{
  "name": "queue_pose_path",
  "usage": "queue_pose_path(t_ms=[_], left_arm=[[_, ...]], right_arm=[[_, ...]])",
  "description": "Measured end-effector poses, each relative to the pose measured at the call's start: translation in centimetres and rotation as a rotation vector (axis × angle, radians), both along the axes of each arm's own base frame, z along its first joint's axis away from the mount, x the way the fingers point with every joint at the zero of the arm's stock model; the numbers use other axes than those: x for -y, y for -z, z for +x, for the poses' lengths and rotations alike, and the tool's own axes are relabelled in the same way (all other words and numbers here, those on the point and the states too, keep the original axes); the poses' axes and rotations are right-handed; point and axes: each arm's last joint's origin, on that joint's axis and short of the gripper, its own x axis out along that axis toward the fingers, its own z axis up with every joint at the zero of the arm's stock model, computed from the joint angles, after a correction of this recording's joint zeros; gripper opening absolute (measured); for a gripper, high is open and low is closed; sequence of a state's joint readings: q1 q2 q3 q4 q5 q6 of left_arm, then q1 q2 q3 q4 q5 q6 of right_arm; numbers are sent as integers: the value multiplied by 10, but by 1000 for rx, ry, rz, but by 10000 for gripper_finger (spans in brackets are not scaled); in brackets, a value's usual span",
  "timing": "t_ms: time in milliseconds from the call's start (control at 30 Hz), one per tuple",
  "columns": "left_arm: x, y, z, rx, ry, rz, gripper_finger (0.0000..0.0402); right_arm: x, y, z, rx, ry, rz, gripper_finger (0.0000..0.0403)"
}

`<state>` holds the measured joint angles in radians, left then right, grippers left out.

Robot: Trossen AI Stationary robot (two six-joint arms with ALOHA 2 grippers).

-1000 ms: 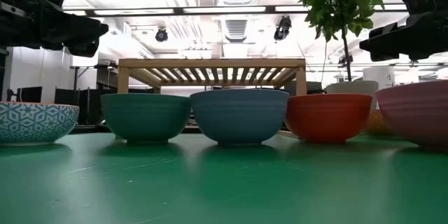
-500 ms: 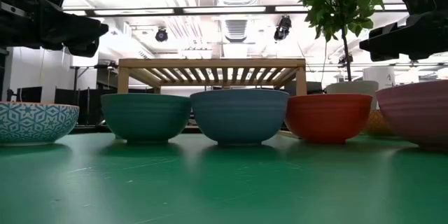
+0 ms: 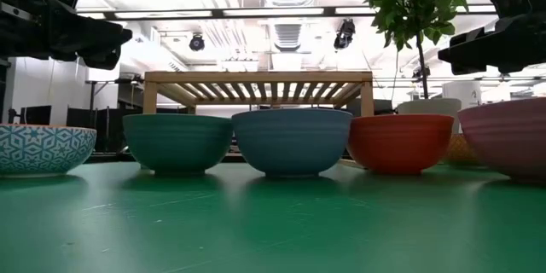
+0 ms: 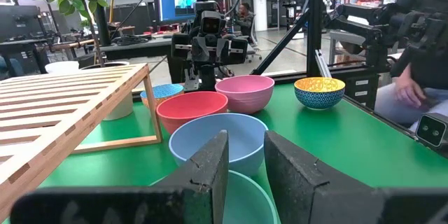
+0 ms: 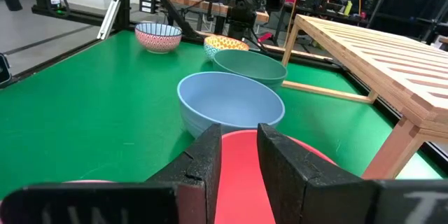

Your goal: Place and stack bowls onto a shelf

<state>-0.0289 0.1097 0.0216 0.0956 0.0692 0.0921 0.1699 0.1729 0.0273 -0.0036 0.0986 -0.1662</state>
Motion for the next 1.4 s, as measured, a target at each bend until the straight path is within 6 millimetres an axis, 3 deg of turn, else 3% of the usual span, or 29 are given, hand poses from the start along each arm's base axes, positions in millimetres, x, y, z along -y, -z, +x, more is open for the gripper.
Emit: queue_pose_path(t_ms=[833,1067,1133,1233,1333,1400], left_arm=[[0,0,0,0,1,0,76],[0,0,0,5,0,43,76],[0,0,0,5,0,45,76],[0,-4,0,41,0,14,76],[1,-17,-1,146,50,-290,76],[0,-25,-3,218,52,-390,76]], right_arm=[[0,0,0,0,0,0,84],[1,0,0,12,4,-88,84],[0,0,0,2,10,6,84],[-2,-1,0,-23,6,454,84],[-3,-8,1,22,-20,594,84],[-7,-9,1,1,-84,624,84]])
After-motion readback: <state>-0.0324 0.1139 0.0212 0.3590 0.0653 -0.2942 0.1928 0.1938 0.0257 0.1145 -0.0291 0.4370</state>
